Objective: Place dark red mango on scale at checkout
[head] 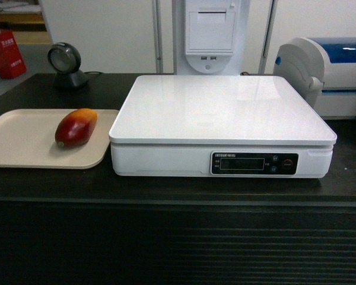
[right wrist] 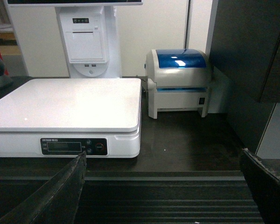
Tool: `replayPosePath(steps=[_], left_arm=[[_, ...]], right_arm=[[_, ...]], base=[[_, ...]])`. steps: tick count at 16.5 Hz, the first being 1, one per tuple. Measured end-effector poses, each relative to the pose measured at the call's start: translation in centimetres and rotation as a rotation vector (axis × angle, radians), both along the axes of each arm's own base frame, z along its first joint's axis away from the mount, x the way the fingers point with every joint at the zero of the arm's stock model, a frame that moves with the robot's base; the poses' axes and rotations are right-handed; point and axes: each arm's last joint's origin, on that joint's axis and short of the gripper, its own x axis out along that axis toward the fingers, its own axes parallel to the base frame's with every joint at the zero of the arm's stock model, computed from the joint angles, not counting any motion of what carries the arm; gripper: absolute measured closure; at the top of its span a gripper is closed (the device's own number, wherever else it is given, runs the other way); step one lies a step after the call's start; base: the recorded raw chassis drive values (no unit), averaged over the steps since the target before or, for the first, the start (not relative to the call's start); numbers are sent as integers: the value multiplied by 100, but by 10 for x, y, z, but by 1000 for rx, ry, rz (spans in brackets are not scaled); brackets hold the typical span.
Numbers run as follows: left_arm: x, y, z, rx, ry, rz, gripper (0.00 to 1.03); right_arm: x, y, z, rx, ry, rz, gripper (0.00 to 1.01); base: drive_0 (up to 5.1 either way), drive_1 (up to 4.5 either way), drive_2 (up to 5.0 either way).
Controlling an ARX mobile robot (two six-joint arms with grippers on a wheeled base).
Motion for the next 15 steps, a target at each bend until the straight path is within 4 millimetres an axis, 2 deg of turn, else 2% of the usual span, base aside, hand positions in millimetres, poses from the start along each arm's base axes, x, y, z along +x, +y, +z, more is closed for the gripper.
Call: replayPosePath(steps=[2,3,5,6,8,9,12,15], left_arm=[[8,2,2,8,-1,-8,5],[24,6,5,20,-4,-30,5],[80,12,18,46,-11,-127,5],[107,12,18,62,14,-178,5],[165,10,1,89,138,-237,5],[193,7,-15,97,230,-274,5],[220,4,-35,108,314,-303,5],[258,3,-62,92,428,-358,5]], right_arm=[[0,0,0,0,0,0,3],[0,0,0,0,0,0,3],[0,0,0,0,0,0,3],[0,0,0,0,0,0,3],[0,0,0,0,0,0,3],[0,0,0,0,0,0,3],[0,0,0,0,0,0,3],[0,0,0,0,0,0,3]], base=[[0,0,0],[0,0,0],[0,0,0],[0,0,0],[0,0,0],[0,0,0],[0,0,0],[0,0,0]])
